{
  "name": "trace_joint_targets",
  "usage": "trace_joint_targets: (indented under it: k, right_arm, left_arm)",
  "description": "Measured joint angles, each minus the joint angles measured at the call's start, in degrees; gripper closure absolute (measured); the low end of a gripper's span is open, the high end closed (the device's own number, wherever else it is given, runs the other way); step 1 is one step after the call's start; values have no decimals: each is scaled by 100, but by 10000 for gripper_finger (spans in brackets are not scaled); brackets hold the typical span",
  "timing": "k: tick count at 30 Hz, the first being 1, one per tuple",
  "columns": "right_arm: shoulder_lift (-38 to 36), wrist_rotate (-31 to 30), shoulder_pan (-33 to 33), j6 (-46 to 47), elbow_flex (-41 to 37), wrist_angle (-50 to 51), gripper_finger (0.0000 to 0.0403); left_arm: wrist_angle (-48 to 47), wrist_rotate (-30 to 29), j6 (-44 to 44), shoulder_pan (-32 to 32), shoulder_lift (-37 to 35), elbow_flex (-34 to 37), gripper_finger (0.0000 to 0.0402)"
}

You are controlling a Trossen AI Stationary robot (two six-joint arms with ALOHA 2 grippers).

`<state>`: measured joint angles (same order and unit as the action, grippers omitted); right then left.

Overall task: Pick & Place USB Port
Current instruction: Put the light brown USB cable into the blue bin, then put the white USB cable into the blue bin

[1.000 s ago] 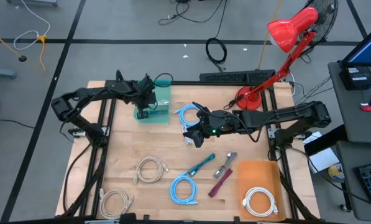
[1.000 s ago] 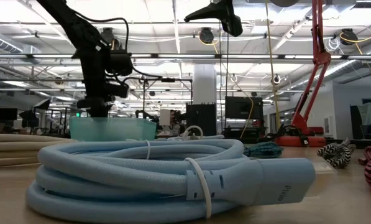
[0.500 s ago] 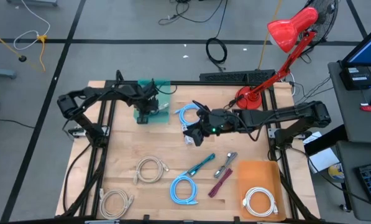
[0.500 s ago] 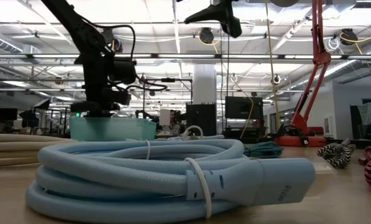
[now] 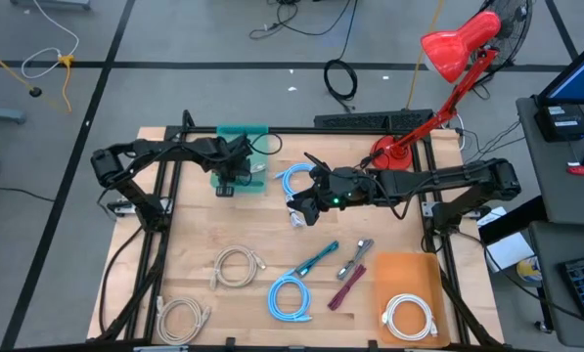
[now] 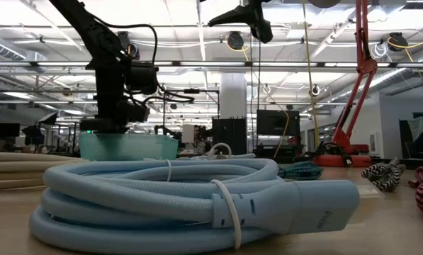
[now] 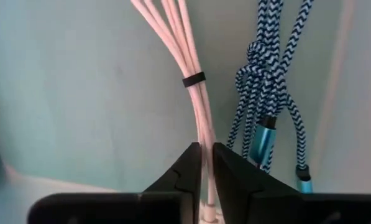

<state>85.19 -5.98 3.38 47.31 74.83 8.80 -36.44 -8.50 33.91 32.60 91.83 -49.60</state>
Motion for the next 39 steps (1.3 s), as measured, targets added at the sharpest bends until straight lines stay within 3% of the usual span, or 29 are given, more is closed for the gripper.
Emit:
trace_joint_targets:
  k: [9,21,26,35,39]
  right_arm:
    - [0,-1,0,0,0,2,232]
    - [0,-20,0,0,0,-48,232]
    - [0,-20,0,29,0,-48,232]
    - [0,-4,7,149,0,2,232]
    - [0,6,7,151,0,100,232]
  left_arm:
    - [-95,-180,-322,-42,-33,2,304]
    - [-27,-221,-561,54,-960,2,262]
    - [23,493,-1273,113,-1023,-17,288]
    - [94,3044,-2635,-399,-1281,-66,395]
    - [278,3260,-3189,-866,-1683,-71,386]
